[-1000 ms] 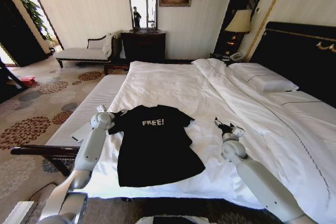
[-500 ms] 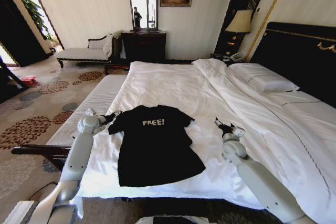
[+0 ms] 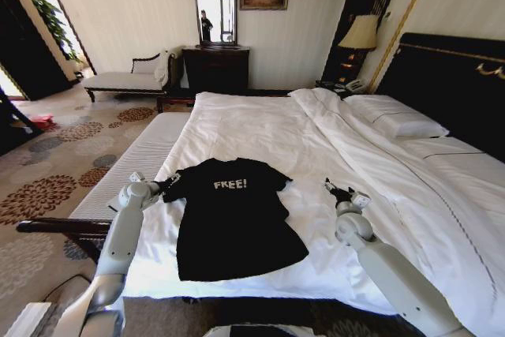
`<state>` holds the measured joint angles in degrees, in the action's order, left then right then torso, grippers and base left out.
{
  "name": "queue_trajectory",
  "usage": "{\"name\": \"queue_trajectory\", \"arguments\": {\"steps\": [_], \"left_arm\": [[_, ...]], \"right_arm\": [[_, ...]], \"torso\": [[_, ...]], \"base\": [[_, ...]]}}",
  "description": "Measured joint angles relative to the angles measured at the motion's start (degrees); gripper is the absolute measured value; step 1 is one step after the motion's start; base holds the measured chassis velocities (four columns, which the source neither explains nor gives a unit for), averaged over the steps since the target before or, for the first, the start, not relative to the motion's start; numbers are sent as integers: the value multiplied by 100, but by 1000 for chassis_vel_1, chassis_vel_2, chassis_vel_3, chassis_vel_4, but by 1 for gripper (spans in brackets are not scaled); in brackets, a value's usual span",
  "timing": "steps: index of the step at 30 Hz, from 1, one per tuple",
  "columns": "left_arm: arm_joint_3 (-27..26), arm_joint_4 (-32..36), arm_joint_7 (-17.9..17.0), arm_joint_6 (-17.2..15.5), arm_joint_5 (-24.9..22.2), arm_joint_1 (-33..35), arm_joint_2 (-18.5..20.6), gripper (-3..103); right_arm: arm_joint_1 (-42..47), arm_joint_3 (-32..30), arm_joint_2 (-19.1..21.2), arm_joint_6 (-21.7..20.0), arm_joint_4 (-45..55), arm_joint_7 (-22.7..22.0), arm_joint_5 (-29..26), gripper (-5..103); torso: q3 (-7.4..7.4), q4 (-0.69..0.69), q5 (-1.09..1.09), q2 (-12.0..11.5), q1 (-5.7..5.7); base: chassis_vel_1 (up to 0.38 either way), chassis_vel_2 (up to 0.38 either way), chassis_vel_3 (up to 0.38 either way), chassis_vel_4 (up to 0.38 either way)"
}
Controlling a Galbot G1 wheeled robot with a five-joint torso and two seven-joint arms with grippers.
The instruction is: Fold the clothes on the bed.
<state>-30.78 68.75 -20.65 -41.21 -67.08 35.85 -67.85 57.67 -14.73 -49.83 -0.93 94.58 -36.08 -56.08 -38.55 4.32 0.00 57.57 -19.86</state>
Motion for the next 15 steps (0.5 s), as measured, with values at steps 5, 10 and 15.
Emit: {"name": "queue_trajectory", "arguments": {"steps": [5,10,15], "left_arm": [[123,-122,18,28,42,-193,-60,100],[197,-90,-4,30,20,-278,-137,100],[248,85,-83,29,-71,-338,-188,100]], "right_arm": [[14,-7,-4,3,-17,2,6,100],[3,-18,7,4,-18,3,3,100],[-11,-27,17,5,-44,3,-2,100]], "torso": [[0,-1,1,0,0],[0,0,1,0,0],[0,-1,0,0,0]], "base": [[0,0,0,0],[0,0,0,0],[0,0,0,0]]}}
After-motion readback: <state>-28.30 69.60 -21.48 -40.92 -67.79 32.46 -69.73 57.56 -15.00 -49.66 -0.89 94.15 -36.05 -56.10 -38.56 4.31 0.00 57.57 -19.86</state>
